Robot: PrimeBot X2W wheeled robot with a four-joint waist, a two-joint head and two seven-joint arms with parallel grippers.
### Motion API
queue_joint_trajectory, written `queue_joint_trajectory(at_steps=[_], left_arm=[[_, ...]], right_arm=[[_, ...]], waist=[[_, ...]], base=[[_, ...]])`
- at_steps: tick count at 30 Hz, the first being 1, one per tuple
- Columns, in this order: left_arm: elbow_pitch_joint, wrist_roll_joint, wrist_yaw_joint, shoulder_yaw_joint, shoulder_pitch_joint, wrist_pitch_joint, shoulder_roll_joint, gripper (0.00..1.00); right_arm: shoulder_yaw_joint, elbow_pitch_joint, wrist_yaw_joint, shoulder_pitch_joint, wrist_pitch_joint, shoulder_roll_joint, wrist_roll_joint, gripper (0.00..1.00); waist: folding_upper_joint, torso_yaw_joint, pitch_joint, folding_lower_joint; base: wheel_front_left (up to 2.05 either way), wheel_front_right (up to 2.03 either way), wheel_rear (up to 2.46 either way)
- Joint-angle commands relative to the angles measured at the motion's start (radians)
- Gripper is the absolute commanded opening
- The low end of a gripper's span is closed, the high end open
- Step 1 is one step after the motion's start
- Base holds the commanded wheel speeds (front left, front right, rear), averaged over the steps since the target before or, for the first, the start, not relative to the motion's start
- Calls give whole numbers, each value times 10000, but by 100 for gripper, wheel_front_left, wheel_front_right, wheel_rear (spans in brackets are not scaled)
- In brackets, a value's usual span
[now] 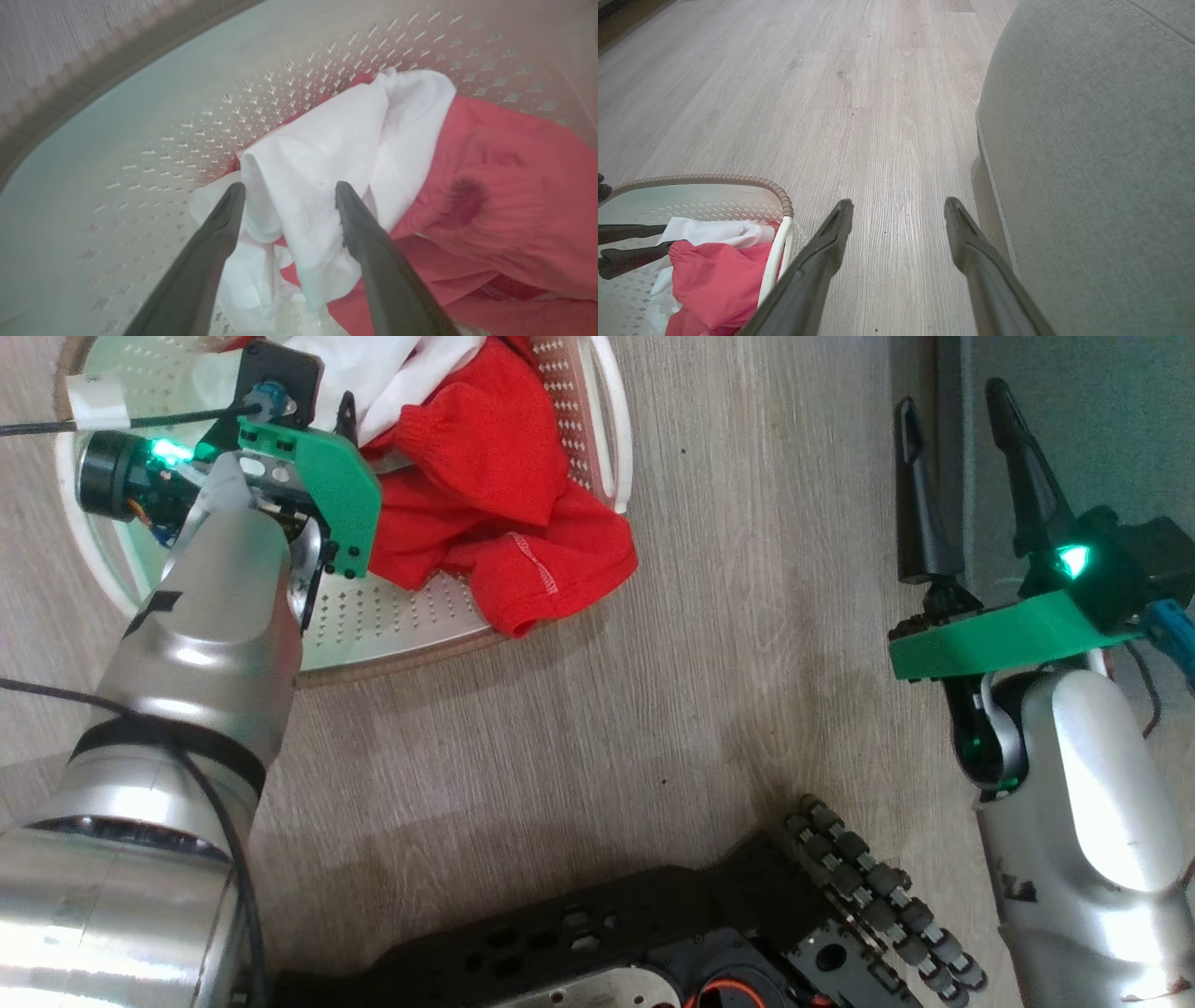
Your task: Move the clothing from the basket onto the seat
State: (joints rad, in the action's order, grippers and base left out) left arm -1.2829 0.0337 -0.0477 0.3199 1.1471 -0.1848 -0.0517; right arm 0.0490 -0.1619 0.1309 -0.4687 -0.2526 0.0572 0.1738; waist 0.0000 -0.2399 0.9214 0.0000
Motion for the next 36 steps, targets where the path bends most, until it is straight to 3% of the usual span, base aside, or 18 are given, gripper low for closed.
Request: queue_joint_trajectory(at_steps=[1, 8, 9, 10, 11, 17, 23, 36], left_arm=[[62, 71, -51, -135, -18, 6, -251, 100], [7, 334, 151, -145, 32, -58, -186, 100], [2, 358, 204, -129, 45, -80, -176, 71], [-3, 378, 263, -107, 53, -98, -166, 31], [-7, 393, 325, -79, 61, -124, -156, 0], [-13, 684, 712, -44, -57, -401, -58, 0], [528, 1294, 1081, -186, -679, -728, 4, 0], [3969, 2121, 1280, -585, -3379, -768, 13, 0]], right_arm=[[213, 296, -2, 188, -92, -70, 86, 100], [231, 334, -2, 194, -92, -70, 139, 100], [225, 335, -2, 196, -92, -70, 154, 100], [213, 336, -2, 201, -92, -70, 173, 100], [202, 337, -2, 204, -92, -70, 187, 100], [-37, 284, -2, 322, -92, -70, 162, 100], [-316, 134, -2, 594, -92, -70, -56, 100], [-585, -372, -2, 1647, -92, 146, -221, 100]], waist=[[0, -40, 51, 0], [0, -127, 160, 0], [0, -136, 168, 0], [0, -145, 175, 0], [0, -151, 181, 0], [0, 65, -95, 0], [0, 626, -1205, 0], [0, 1693, -4362, 0]], base=[[0, 0, 0], [0, 0, 0], [0, 0, 0], [0, 0, 0], [0, 0, 0], [0, 0, 0], [0, 0, 0], [0, 0, 0]])
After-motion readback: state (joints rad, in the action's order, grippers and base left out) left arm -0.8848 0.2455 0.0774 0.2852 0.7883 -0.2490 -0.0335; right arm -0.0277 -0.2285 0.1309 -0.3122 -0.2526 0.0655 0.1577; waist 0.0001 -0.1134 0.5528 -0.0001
